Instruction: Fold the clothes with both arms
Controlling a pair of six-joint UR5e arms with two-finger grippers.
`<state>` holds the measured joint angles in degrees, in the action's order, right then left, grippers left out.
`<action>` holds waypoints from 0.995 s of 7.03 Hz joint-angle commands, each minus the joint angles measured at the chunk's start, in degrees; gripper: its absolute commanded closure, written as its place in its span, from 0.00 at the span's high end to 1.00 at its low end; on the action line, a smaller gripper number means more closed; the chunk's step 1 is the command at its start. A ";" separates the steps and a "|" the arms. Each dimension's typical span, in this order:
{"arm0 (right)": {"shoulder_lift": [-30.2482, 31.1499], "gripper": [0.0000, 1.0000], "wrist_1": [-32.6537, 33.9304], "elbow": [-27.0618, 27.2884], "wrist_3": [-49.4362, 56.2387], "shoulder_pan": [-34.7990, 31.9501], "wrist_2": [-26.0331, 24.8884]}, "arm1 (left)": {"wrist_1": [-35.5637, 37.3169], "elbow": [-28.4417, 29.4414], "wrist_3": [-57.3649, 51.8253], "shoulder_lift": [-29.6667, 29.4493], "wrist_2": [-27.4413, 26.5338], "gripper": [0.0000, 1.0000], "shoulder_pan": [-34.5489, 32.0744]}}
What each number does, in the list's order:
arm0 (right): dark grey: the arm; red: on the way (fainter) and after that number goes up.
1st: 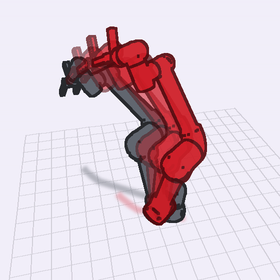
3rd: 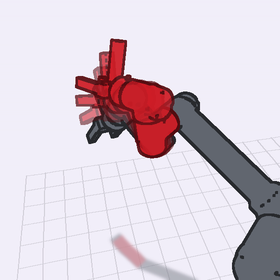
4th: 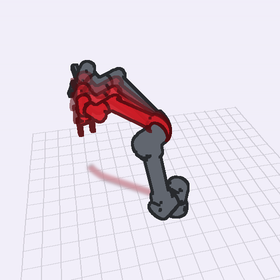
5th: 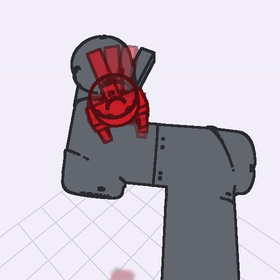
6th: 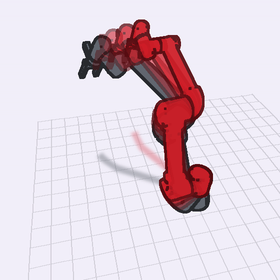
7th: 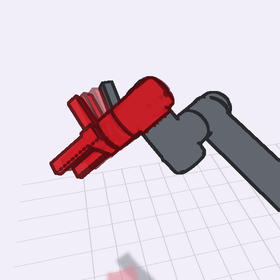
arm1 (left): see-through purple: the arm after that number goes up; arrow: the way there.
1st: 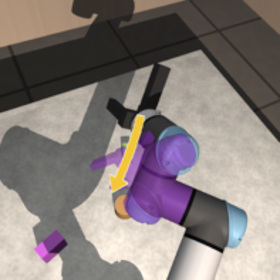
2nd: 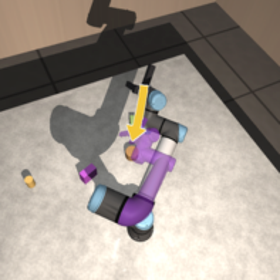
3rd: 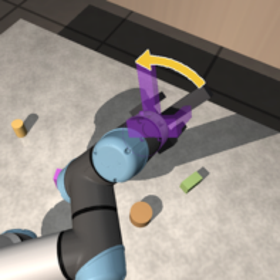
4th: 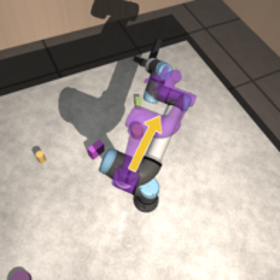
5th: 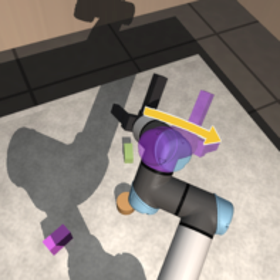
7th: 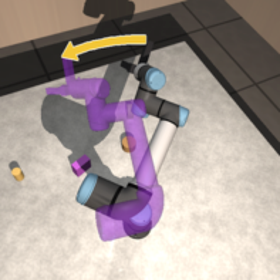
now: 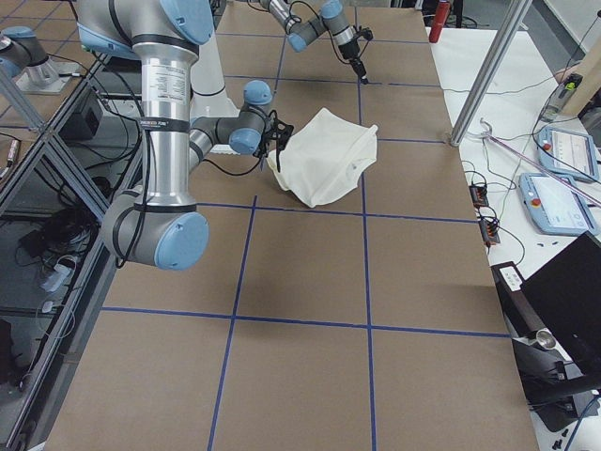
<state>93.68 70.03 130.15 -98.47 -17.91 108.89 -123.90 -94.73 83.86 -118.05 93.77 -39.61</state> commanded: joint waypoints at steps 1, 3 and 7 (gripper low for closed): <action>5.25 0.00 0.11 5.62 -1.11 9.52 0.10 | -0.03 -0.71 1.74 0.01 0.28 0.53 0.76; 6.51 0.05 0.11 6.08 -1.11 11.58 0.10 | -0.03 -1.85 6.65 -0.16 0.37 0.54 2.85; 8.44 1.00 0.28 8.18 -2.16 8.18 -0.43 | 0.06 -3.35 8.95 -0.07 0.63 0.55 3.74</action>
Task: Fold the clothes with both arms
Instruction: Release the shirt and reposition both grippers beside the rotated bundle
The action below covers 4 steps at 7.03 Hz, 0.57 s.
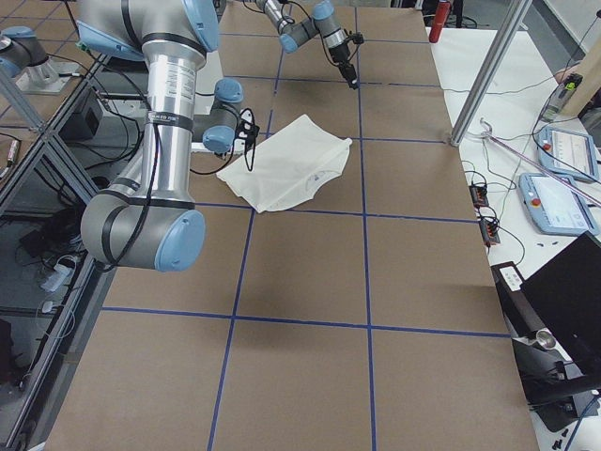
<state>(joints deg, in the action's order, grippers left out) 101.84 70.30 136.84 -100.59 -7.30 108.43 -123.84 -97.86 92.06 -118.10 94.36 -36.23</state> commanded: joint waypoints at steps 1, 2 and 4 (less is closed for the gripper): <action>-0.32 1.00 -0.07 2.37 -0.13 -5.67 0.12 | -0.08 -0.14 1.62 -0.03 -0.05 0.55 1.24; -2.33 1.00 -0.07 2.55 -0.13 -7.79 0.03 | -0.08 -1.01 2.67 -0.03 -0.05 0.55 1.34; -7.86 1.00 -0.07 0.98 -0.57 -12.17 -0.41 | 0.09 -4.26 9.75 0.06 -0.49 0.58 5.52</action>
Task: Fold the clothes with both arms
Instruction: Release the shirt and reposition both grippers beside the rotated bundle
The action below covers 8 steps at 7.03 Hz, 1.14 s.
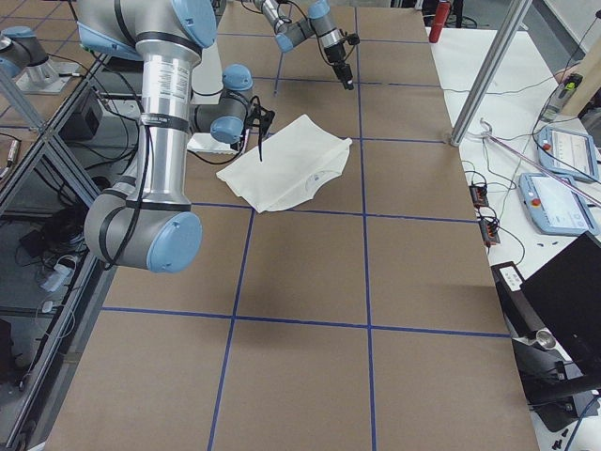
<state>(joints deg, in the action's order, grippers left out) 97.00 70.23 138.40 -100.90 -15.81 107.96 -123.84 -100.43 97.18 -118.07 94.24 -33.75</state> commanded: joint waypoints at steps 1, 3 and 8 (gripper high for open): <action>-4.00 1.00 -0.18 -4.07 0.44 -11.01 0.23 | 1.22 -2.31 7.03 0.03 0.14 0.60 4.55; -14.68 1.00 -0.35 -15.47 3.67 -21.24 0.24 | 5.93 -2.92 17.53 -0.23 3.74 0.62 5.97; -22.82 1.00 -0.18 -26.69 13.63 -26.29 0.15 | 14.07 -0.22 21.21 0.12 -0.81 0.66 15.29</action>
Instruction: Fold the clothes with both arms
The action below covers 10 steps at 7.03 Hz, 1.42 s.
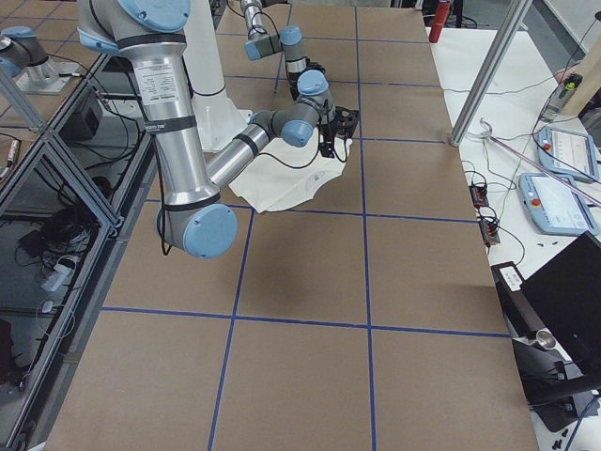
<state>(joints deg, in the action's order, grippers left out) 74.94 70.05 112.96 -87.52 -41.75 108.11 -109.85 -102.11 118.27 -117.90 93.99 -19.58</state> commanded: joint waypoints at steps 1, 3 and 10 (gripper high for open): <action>-0.76 1.00 0.00 -1.34 0.33 -0.35 0.00 | -0.02 2.69 -0.49 -0.22 -0.56 0.65 1.21; -1.98 1.00 0.00 -2.65 0.24 -0.35 -0.09 | -0.02 2.88 -0.41 -0.40 -1.95 0.39 1.12; -2.87 1.00 -0.26 -4.33 -0.02 -0.26 -0.35 | -0.80 6.98 -15.75 -1.88 -1.97 0.00 -13.60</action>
<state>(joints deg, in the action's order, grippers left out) 72.11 69.92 108.78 -87.33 -42.08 107.87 -109.97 -97.86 107.43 -118.74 91.92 -27.76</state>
